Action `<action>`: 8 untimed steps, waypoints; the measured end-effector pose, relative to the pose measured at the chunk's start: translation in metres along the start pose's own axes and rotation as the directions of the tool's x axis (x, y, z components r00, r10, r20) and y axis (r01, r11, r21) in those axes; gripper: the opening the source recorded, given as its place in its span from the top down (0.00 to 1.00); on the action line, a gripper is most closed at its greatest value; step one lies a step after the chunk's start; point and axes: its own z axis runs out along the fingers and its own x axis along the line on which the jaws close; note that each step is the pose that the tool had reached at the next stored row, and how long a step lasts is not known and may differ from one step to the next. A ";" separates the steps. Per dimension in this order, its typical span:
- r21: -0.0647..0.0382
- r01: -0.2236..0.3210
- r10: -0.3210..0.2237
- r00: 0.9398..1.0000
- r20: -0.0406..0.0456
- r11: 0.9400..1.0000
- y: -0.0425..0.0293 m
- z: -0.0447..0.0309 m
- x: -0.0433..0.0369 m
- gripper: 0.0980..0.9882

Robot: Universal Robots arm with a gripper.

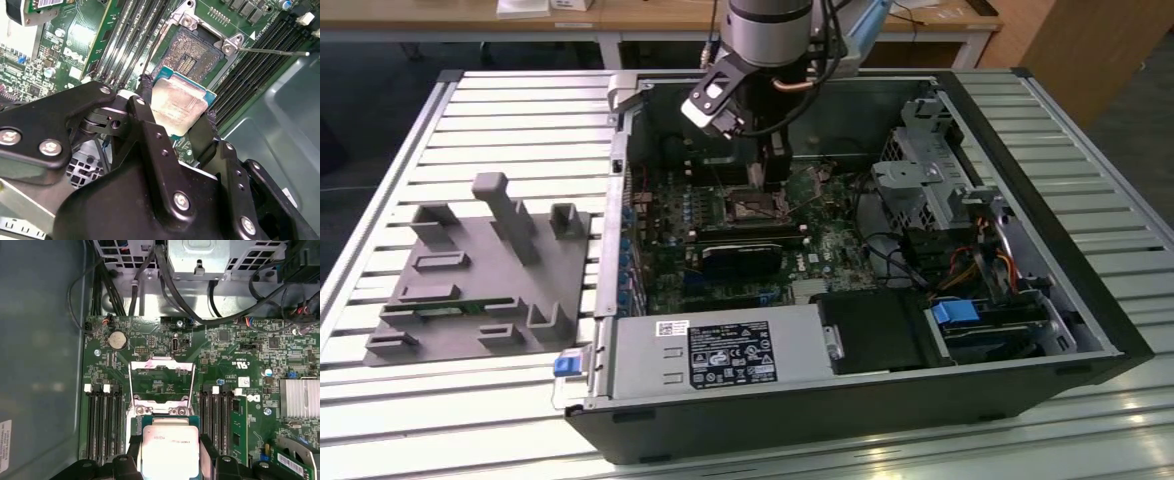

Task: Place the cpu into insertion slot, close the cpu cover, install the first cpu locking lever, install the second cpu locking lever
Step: 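Place the cpu into insertion slot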

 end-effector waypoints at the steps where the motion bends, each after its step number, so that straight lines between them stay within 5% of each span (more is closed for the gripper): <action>1: 0.000 0.002 -0.002 1.000 0.000 1.000 -0.0002 0.0009 0.0000 0.50; 8: 0.000 0.010 -0.010 1.000 -0.001 1.000 -0.0016 0.0078 0.0000 0.50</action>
